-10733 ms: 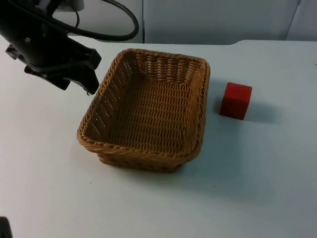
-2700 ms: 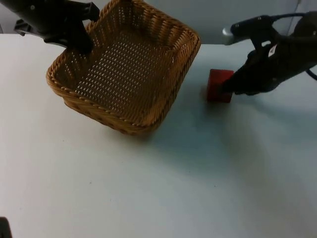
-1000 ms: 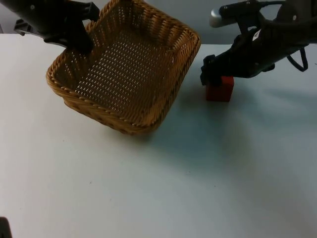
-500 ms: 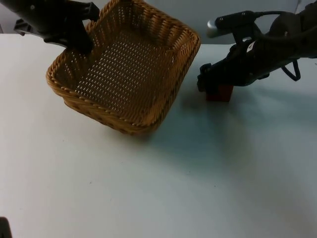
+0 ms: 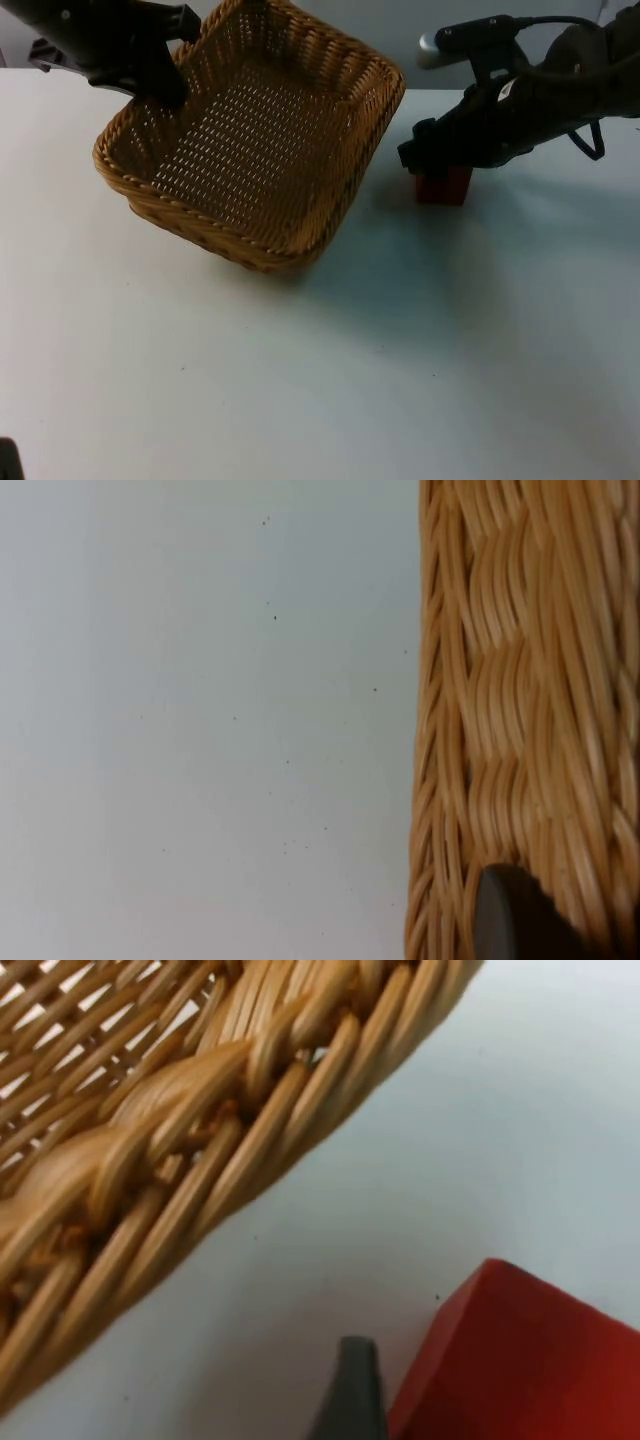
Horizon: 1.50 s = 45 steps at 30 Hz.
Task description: Pick up the basket with the left hand and place the cube into the basket with the right hand.
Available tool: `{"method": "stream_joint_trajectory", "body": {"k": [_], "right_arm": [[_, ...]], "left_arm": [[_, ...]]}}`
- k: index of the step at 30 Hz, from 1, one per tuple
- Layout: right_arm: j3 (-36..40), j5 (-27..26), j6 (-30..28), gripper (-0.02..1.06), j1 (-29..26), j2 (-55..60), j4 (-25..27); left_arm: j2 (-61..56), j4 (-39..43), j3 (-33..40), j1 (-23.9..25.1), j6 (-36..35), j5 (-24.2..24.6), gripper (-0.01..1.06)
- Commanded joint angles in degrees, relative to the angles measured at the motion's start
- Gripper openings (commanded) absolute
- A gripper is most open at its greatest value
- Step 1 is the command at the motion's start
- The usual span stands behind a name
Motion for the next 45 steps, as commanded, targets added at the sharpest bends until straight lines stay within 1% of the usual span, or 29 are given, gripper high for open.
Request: {"method": "stream_joint_trajectory", "body": {"k": [1,3,9,16,18,20,21,23,24,28,29,32,36,38,39,43,44,45], "right_arm": [[-0.2,-0.7,0.0,0.62,0.2,0.1,0.1],[-0.2,-0.7,0.0,0.57,0.2,0.1,0.1],[-0.2,-0.6,1.4,0.57,0.2,0.1,0.1],[-0.2,-0.6,1.5,0.57,0.2,-0.7,-0.4],[-1.0,-0.6,1.2,0.57,0.1,-1.2,-1.9],[-1.6,-0.3,1.1,0.57,-0.1,-1.3,-2.1],[-2.6,0.3,1.1,0.57,-0.4,-1.4,-2.4],[-5.1,3.3,1.1,0.57,-1.0,-1.5,-3.4],[-5.1,3.3,1.1,0.57,-1.0,-1.5,-3.4],[-10.6,8.7,1.6,0.57,-1.8,-1.5,-7.2],[-10.6,8.7,1.6,0.57,-1.8,-1.5,-7.2],[-15.3,12.5,1.7,0.57,-3.1,-1.5,-9.6],[-18.8,14.9,3.3,0.57,-3.7,-1.6,-12.1],[-21.3,16.5,3.3,0.57,-3.7,-1.6,-12.1],[-21.3,16.5,3.3,0.57,-3.7,-1.6,-12.1],[-27.0,20.5,4.0,0.57,-3.0,-1.6,-11.9],[-27.0,20.5,4.0,0.57,-3.0,-1.6,-11.9],[-28.5,22.1,4.6,0.57,-2.3,-1.7,-11.6]], "left_arm": [[-1.2,-1.7,-0.6,-0.3,-0.3,-0.4,0.0],[-1.2,-1.7,-0.6,-0.3,-0.3,-0.4,0.0],[-1.2,-1.7,-0.6,-0.3,-0.3,-0.4,0.0],[-1.2,-1.7,-0.6,-0.3,-0.3,-0.4,0.0],[-1.2,-1.7,-0.6,-0.3,-0.3,-0.4,0.0],[-1.2,-1.7,-0.6,-0.3,-0.3,-0.4,0.0],[-1.2,-1.7,-0.6,-0.3,-0.3,-0.4,0.0],[-1.2,-1.7,-0.6,-0.3,-0.3,-0.4,0.0],[-1.2,-1.7,-0.6,-0.3,-0.3,-0.4,0.0],[-1.2,-1.7,-0.6,-0.3,-0.3,-0.4,0.0],[-1.2,-1.7,-0.6,-0.3,-0.3,-0.4,0.0],[-1.2,-1.7,-0.6,-0.3,-0.3,-0.5,0.0],[-1.2,-1.7,-0.6,-0.3,-0.3,-0.9,0.0],[-1.2,-1.7,-0.6,-0.3,-0.3,-1.0,0.0],[-1.2,-1.7,-0.6,-0.3,-0.3,-1.0,0.0],[-1.2,-1.7,-0.6,-0.3,-0.3,-1.3,0.0],[-1.2,-1.7,-0.6,-0.3,-0.3,-1.3,0.0],[-1.2,-1.7,-0.6,-0.3,-0.3,-1.4,0.0]]}}
